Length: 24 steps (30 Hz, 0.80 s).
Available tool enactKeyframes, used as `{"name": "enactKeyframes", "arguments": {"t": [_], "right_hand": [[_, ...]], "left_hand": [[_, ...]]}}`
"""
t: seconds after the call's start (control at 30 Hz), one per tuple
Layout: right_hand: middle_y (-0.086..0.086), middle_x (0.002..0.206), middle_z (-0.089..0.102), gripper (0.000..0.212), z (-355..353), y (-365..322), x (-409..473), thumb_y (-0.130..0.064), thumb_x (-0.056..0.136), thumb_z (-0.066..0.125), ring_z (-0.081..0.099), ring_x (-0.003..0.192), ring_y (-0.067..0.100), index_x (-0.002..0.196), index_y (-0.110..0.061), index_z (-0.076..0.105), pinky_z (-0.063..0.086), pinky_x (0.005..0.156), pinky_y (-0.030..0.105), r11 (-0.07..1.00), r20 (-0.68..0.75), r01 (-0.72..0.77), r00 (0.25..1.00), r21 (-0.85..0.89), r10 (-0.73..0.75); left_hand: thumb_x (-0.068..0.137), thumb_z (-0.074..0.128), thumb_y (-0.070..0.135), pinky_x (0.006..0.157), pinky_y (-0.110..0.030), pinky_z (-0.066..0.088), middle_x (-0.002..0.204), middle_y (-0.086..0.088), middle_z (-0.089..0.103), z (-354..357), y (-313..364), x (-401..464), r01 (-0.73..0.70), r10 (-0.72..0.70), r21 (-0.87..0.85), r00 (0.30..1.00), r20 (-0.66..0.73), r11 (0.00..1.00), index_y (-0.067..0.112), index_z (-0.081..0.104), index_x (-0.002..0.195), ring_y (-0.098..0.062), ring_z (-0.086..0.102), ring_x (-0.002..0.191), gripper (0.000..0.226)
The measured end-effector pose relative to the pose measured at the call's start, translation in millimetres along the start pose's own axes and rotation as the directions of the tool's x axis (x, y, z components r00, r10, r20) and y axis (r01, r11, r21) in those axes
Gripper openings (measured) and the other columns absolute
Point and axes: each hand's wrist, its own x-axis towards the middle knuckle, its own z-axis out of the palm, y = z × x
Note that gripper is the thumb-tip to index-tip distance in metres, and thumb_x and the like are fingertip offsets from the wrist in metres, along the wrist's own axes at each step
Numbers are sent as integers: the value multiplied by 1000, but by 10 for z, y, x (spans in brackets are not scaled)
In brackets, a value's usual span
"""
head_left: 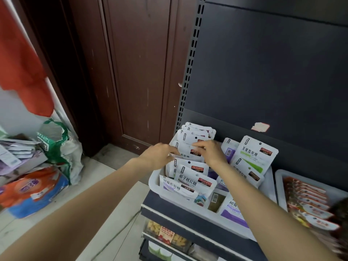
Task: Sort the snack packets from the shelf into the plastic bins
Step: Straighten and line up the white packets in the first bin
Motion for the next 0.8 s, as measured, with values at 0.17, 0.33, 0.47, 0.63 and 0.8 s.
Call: {"name": "enactKeyframes", "arguments": {"t": [0.17,0.33,0.47,0.63,0.8], "right_hand": [[2,136,55,31,-24,58,44,-16,96,53,52,123,23,125,-22,61,44,101,40,995,114,-69,991,-76,77],[3,140,47,49,-146,45,-283,-26,92,59,44,128,18,140,-25,44,35,99,28,985,89,-106,992,135,94],[7,133,46,50,-112,44,-469,-31,91,61,44,126,21,137,-23,44,35,101,31,974,-73,-190,977,122,200],[5,121,54,43,-12,-29,-648,-23,88,65,56,108,19,129,-17,51,45,90,27,966,-37,-238,969,100,243],[2,102,67,15,23,-155,-741,-12,87,65,58,87,11,102,-10,69,43,81,22,969,-91,-232,966,87,240]], "left_hand": [[94,56,20,92,-40,48,111,2,67,3,-36,108,53,-54,-28,998,-39,998,24,68,107,-21,61,104,19],[92,56,17,87,-39,50,104,-5,69,-67,-9,198,53,-56,-50,996,-69,997,21,71,104,-25,62,98,19],[93,49,12,77,-34,50,100,-4,67,-171,112,307,90,-101,-66,976,-190,994,27,69,101,-29,63,91,26],[93,53,12,82,-35,48,122,-11,54,-191,159,393,56,-84,-162,983,-165,985,23,56,125,-31,59,102,34],[88,63,11,99,-35,42,133,-9,35,-23,-43,170,-170,142,-137,971,-193,976,17,49,128,-28,50,113,43]]}}
